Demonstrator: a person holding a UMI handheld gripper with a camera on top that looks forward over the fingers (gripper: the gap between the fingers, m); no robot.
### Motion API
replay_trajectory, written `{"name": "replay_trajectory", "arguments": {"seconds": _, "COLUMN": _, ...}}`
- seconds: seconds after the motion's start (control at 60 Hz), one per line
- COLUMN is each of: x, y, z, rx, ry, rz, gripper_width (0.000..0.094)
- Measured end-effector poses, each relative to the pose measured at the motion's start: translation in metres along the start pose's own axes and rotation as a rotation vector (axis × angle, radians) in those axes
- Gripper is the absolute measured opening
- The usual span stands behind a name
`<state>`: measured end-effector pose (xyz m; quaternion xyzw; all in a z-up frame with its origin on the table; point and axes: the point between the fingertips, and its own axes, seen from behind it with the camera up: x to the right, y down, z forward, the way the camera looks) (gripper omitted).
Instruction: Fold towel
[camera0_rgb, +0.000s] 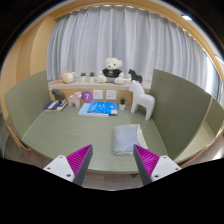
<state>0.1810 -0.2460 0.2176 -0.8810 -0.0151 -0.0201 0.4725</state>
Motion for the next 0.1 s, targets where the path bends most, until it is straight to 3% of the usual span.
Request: {"name": "replay_trajectory", "arguments": {"seconds": 0.1, "x": -0.0105, "y": 0.0032, "z": -0.0092, "rx": 0.008, "ry": -0.003, "rz": -0.006, "gripper_width": 0.0832}}
